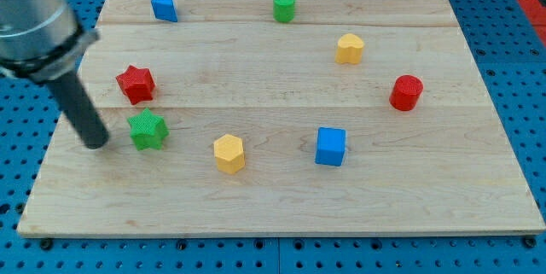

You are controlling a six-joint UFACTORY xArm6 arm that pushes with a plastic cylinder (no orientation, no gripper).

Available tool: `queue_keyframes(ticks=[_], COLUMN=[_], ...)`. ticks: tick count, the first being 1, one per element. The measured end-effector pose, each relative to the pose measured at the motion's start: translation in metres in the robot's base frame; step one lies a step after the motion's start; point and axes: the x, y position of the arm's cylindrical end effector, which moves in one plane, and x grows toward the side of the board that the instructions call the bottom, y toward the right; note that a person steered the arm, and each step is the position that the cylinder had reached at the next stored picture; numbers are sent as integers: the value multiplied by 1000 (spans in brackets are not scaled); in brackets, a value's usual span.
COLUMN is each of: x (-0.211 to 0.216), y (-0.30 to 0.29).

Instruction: Move your arm to the top left side of the board

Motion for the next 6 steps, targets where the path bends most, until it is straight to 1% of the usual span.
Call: queue_keyframes(ticks=[1,2,3,4,6], x=[-17,-24,-43,-101,-274], y=[-57,-58,-58,-58,-57])
